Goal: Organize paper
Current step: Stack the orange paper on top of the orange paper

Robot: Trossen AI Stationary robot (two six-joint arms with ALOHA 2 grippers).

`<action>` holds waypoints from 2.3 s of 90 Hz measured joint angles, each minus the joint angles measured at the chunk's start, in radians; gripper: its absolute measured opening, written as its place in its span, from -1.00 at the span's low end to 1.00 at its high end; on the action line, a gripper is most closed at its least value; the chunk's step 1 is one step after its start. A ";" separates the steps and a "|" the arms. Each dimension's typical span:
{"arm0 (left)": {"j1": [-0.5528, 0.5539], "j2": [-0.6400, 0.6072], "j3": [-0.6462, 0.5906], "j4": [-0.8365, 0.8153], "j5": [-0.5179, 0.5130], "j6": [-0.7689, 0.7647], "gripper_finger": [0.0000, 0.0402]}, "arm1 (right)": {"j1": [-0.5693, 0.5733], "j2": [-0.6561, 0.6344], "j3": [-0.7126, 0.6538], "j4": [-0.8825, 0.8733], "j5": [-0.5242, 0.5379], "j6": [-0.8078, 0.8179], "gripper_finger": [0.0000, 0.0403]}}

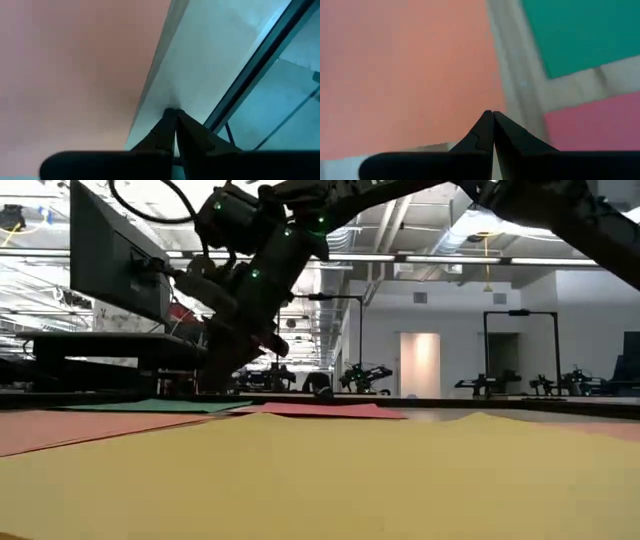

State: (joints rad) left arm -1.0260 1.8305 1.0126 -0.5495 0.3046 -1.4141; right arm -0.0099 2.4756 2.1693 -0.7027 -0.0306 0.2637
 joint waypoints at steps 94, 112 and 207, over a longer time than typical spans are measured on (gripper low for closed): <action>-0.002 -0.002 0.044 -0.318 -0.003 0.067 -1.00 | 0.035 0.000 0.001 -0.060 0.001 -0.024 -1.00; -0.016 -0.105 0.147 -0.519 -0.190 -0.009 -1.00 | 0.072 -0.006 0.001 -0.108 0.006 -0.053 -1.00; 0.617 -0.736 -0.272 -0.783 -0.448 -0.011 -1.00 | 0.103 -0.077 -0.198 0.081 0.053 -0.030 -1.00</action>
State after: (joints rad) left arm -0.4088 1.0941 0.7408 -1.3325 -0.1431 -1.4246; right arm 0.0930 2.3988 1.9709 -0.6214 0.0227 0.2338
